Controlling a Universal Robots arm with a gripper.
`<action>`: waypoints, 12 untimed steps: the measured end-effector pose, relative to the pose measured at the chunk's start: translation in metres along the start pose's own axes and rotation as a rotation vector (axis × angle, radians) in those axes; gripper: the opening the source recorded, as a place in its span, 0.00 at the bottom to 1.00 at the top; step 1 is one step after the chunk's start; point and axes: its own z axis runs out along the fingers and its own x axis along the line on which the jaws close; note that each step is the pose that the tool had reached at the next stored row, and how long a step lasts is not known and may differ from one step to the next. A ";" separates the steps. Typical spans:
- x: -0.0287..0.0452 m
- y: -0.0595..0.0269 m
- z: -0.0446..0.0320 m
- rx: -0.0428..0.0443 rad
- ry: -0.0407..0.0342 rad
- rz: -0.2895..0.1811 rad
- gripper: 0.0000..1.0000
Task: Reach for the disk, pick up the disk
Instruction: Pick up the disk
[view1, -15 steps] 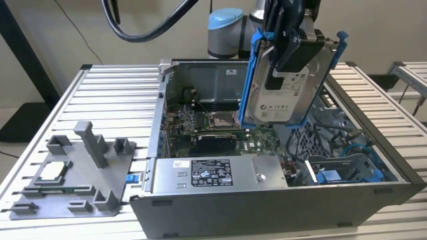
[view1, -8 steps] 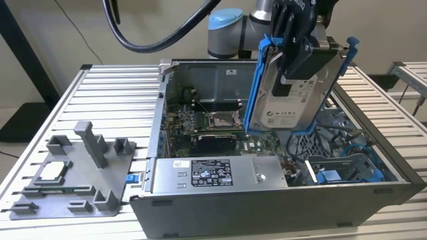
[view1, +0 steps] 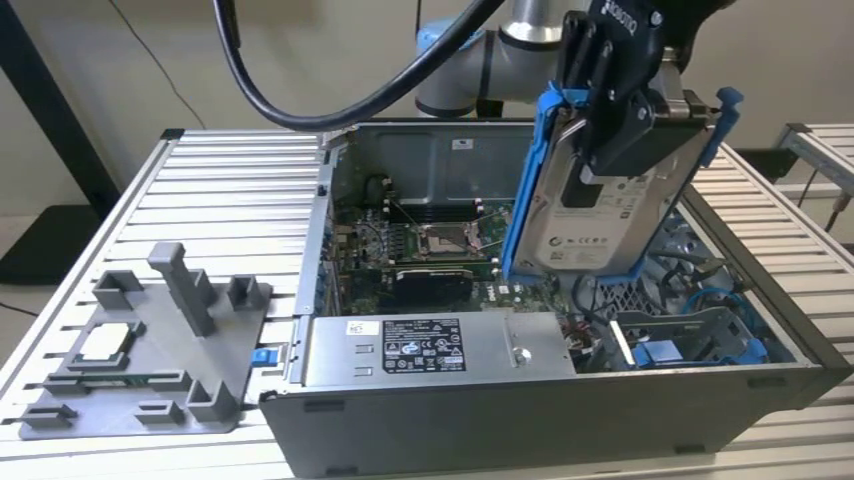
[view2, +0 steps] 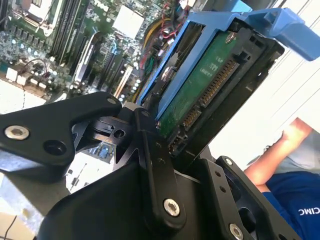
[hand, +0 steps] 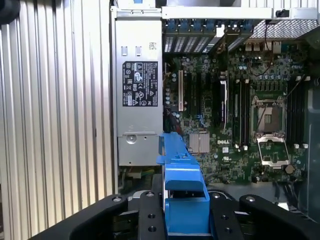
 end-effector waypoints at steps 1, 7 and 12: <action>0.0016 -0.0014 0.0002 0.0000 0.0000 0.000 0.00; 0.0138 -0.0135 0.0021 0.0000 0.0001 0.000 0.00; 0.0168 -0.0285 0.0034 0.0000 0.0000 0.000 0.00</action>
